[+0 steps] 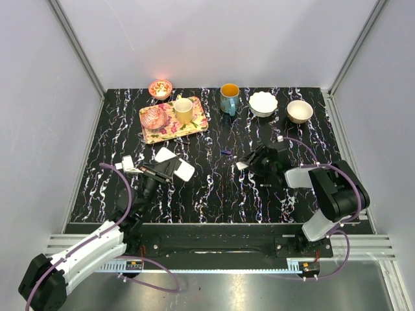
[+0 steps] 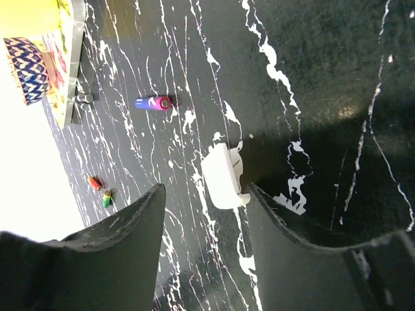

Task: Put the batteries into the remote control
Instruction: Place the battery cover at the center of the board, then pick up the battery from the center of the board.

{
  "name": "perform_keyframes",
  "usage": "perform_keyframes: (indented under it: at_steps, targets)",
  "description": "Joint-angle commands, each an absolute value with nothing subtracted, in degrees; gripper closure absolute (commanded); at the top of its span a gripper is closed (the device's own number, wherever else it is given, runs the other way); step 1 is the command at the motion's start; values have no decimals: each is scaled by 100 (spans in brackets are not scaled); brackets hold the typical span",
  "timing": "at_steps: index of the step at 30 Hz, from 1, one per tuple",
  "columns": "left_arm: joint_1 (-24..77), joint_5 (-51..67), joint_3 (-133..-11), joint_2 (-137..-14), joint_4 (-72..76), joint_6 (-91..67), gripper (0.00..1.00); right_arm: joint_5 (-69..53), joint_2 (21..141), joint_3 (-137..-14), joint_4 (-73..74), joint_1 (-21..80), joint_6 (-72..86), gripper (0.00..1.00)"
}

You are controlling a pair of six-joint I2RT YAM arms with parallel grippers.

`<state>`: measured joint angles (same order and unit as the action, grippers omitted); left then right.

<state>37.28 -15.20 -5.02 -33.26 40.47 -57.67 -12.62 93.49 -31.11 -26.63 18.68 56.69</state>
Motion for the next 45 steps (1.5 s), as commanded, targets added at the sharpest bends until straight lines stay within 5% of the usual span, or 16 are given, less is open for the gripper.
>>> perform_keyframes:
  at_steps: [1,18,24,31,45]
  targets:
    - [3718,-1512,-483,-3340,4430,-5819,100,-1195,9089,-2997,-2031,1854,5528,40]
    - [3577,-1381,-940,-2681,2867,-5220,100,-556,6030,-4095,1739,2310,3289,30]
    - [3016,240,-1308,-2750,2156,-5624,100,989,6476,-4772,2223,3838,2426,30]
    - [2163,2652,-1934,-3646,1731,-5757,100,2100,7005,-5107,2101,4271,2259,30]
    - [2021,3076,-1283,-3455,3094,-6117,100,949,7813,-5150,721,4271,2338,27]
